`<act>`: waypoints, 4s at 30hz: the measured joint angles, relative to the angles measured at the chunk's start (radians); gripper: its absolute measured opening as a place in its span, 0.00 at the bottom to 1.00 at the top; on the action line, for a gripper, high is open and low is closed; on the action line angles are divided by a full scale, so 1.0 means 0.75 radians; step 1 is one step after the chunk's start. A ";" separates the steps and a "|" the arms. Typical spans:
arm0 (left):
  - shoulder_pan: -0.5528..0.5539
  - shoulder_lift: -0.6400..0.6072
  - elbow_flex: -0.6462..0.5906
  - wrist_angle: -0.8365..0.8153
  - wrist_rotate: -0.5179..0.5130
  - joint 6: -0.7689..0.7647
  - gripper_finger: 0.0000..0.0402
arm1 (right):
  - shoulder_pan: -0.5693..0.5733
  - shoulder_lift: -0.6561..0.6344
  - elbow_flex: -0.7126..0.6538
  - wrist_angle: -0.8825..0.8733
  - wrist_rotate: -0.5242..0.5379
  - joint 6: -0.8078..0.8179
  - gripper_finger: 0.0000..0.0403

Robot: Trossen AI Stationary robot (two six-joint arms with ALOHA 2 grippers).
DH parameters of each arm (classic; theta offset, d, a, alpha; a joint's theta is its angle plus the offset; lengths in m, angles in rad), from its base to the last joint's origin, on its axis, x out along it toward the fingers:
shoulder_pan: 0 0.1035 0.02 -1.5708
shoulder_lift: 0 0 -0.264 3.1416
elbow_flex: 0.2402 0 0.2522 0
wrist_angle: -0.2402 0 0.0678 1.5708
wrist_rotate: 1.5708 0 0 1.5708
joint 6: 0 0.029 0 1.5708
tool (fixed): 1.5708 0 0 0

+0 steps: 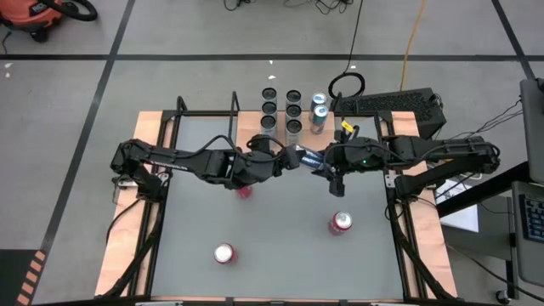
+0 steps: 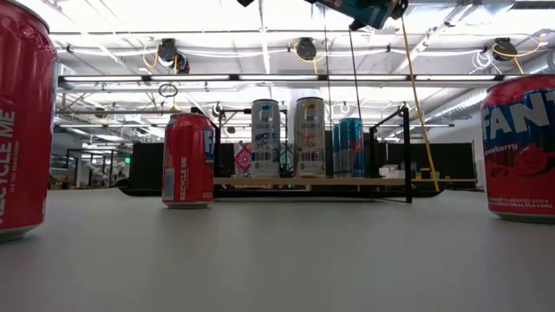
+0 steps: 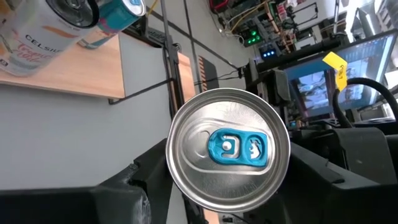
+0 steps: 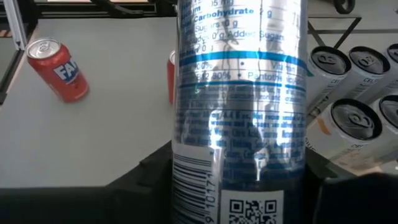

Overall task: Place canned beverage on shelf
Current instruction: Put the blue soda can aligned with the other blue soda can on the shelf

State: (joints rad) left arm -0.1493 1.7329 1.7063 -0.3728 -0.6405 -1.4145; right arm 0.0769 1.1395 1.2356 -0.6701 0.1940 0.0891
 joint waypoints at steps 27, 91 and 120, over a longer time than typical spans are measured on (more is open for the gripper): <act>0.006 -0.283 0.000 0.382 0.190 1.258 0.98 | -0.202 -0.164 -0.001 0.602 -0.843 0.534 0.48; 0.045 -0.101 0.000 0.839 0.443 1.408 0.98 | -0.400 0.180 -0.001 1.596 -1.167 0.730 0.49; 0.039 -0.098 -0.001 0.736 0.383 1.515 0.60 | -0.423 0.133 0.001 1.270 -1.168 0.703 0.74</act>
State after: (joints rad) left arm -0.1200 1.6594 1.7054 0.1793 -0.3531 -0.2785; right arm -0.2405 1.2392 1.2366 0.2822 -0.6818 0.6162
